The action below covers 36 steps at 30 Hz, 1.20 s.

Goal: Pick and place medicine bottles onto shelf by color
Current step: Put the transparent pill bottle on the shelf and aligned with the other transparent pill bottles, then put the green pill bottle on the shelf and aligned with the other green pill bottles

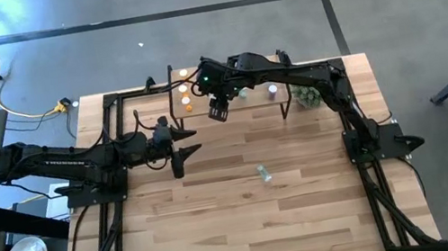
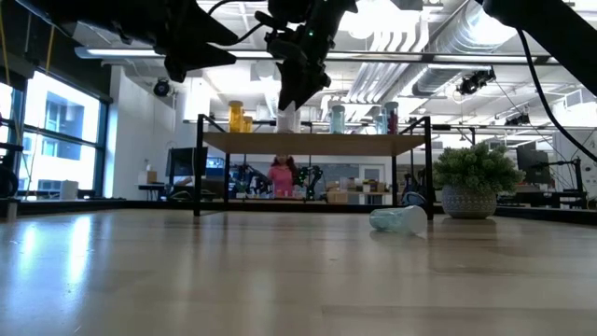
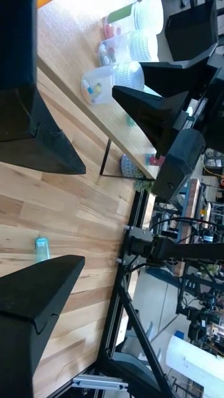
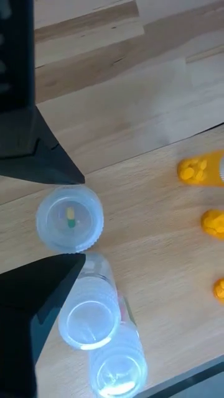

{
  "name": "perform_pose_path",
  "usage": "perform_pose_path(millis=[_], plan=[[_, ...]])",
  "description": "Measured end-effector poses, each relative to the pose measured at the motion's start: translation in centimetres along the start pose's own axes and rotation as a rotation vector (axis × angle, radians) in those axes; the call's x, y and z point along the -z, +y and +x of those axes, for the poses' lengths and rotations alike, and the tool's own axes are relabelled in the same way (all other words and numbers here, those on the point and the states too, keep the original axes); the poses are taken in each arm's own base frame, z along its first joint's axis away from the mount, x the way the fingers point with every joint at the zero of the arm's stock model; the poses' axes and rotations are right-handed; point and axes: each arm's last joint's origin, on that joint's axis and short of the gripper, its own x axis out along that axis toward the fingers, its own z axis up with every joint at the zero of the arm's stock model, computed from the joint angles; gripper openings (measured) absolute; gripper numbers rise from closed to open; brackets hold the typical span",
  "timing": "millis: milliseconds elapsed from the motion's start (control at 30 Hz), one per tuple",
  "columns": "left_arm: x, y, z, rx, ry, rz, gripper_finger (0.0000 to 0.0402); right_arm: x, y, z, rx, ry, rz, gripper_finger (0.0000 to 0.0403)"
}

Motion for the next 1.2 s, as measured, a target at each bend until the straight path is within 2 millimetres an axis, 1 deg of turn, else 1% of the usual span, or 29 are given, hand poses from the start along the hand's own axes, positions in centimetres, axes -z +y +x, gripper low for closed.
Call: perform_pose_path(millis=[100,233,667,767,933,1200], plan=[[0.0,0.0,0.0,0.000,0.000,0.000,0.0213,0.0,0.0,0.0,0.017,0.000,0.002,0.0181],[0.0,0.0,0.0,0.000,0.000,0.000,0.0213,0.0,-0.3,0.0,0.093,0.005,0.006,0.0181],[0.0,0.0,0.0,0.000,0.000,0.000,0.0213,0.3,-0.2,-0.1,0.074,0.035,-0.006,0.0181],[0.0,0.0,0.0,0.000,0.000,0.000,0.0213,0.0,-0.1,-0.9,0.063,0.020,-0.003,0.0181],[0.0,0.0,0.0,0.000,0.000,0.000,0.0213,-0.6,0.4,-3.1,0.049,-0.023,-0.004,0.0181],[0.0,0.0,0.0,-0.001,0.004,0.001,0.0213,0.3,2.4,-5.0,-0.020,0.018,-0.056,0.0181]])
